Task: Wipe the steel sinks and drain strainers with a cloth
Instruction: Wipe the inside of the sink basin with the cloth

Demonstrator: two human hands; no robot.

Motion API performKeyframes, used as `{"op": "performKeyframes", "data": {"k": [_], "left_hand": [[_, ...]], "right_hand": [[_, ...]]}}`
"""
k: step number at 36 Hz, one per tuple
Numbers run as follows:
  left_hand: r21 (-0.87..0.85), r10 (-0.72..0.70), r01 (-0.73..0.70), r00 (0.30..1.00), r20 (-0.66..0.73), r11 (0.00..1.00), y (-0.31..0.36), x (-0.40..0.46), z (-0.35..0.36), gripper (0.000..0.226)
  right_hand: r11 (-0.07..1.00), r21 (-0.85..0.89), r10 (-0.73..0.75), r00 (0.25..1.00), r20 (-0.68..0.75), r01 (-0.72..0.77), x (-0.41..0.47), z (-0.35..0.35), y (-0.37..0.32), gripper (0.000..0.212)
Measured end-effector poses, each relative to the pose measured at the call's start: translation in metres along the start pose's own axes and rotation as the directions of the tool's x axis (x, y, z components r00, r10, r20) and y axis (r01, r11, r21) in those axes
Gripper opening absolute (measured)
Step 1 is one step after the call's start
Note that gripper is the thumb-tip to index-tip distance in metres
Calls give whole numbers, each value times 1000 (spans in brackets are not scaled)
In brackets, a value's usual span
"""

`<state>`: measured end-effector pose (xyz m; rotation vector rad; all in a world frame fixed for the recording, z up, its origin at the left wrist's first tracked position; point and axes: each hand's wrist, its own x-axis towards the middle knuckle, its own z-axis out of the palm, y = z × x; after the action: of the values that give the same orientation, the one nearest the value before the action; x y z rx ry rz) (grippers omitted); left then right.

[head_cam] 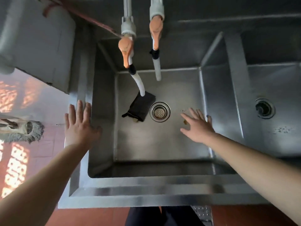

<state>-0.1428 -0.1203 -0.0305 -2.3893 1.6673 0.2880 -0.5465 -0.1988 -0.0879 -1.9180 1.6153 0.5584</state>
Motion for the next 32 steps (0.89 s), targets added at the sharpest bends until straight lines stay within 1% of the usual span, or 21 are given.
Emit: {"op": "performKeyframes", "data": {"k": [2, 3, 4, 6, 7, 8, 9, 10, 11, 12, 13, 15, 17, 19, 21, 23, 25, 28, 30, 32], "left_hand": [[-64, -80, 82, 996, 43, 995, 16, 0, -7, 95], [-90, -101, 104, 994, 38, 990, 27, -1, -9, 94], [-118, -91, 92, 996, 13, 989, 40, -5, -9, 91], [-159, 31, -38, 998, -48, 986, 70, -17, -3, 87], [-166, 119, -124, 992, -42, 978, 87, -22, 3, 86], [-178, 205, -201, 979, 6, 963, 106, -25, 13, 85], [-204, 269, -247, 959, 92, 947, 125, -25, 24, 83], [-236, 296, -247, 934, 202, 940, 144, -21, 37, 82], [-270, 286, -204, 906, 312, 941, 162, -16, 49, 82], [-302, 246, -125, 881, 404, 945, 177, -9, 60, 83], [-338, 191, -27, 866, 462, 941, 192, 0, 71, 84], [-407, 61, 168, 868, 493, 898, 209, 17, 86, 84], [-444, -47, 289, 875, 481, 848, 220, 40, 101, 83], [-446, -96, 319, 886, 454, 836, 228, 62, 116, 85], [-441, -95, 281, 912, 398, 852, 234, 79, 130, 88], [-445, -116, 282, 924, 365, 850, 239, 90, 145, 88], [-444, -186, 356, 906, 381, 822, 240, 102, 157, 87], [-419, -299, 471, 860, 414, 776, 245, 118, 169, 82], [-415, -335, 492, 855, 395, 765, 252, 127, 172, 84], [-422, -346, 489, 862, 371, 764, 256, 136, 174, 85]], "right_hand": [[999, -30, -16, 999, -44, 15, -13, -21, 13, 70], [999, -36, -24, 997, -72, 21, -18, -32, 18, 69], [999, -38, -31, 995, -98, 28, -22, -42, 22, 68], [999, -36, -45, 986, -159, 40, -27, -64, 28, 67], [998, -40, -52, 980, -194, 45, -27, -74, 30, 66], [998, -49, -56, 971, -231, 46, -27, -82, 32, 66], [997, -63, -59, 962, -267, 44, -25, -89, 35, 65], [996, -82, -62, 953, -297, 39, -23, -95, 37, 65], [994, -104, -62, 946, -319, 30, -21, -99, 41, 65], [992, -126, -57, 941, -334, 16, -18, -101, 45, 65], [989, -147, -48, 937, -345, -4, -13, -103, 50, 65], [982, -188, -37, 933, -359, -34, -6, -104, 59, 67], [976, -214, -42, 926, -376, -43, 3, -101, 71, 69], [972, -236, -74, 920, -385, -20, 12, -100, 81, 70], [967, -256, -98, 914, -395, -7, 23, -101, 88, 69], [961, -275, -97, 908, -408, -21, 35, -105, 92, 68], [965, -259, -82, 892, -446, -41, 46, -112, 94, 68], [973, -224, -69, 859, -508, -55, 61, -118, 94, 67], [978, -202, -72, 825, -561, -53, 65, -118, 94, 70], [989, -138, -49, 772, -634, -50, 64, -115, 96, 71]]}}
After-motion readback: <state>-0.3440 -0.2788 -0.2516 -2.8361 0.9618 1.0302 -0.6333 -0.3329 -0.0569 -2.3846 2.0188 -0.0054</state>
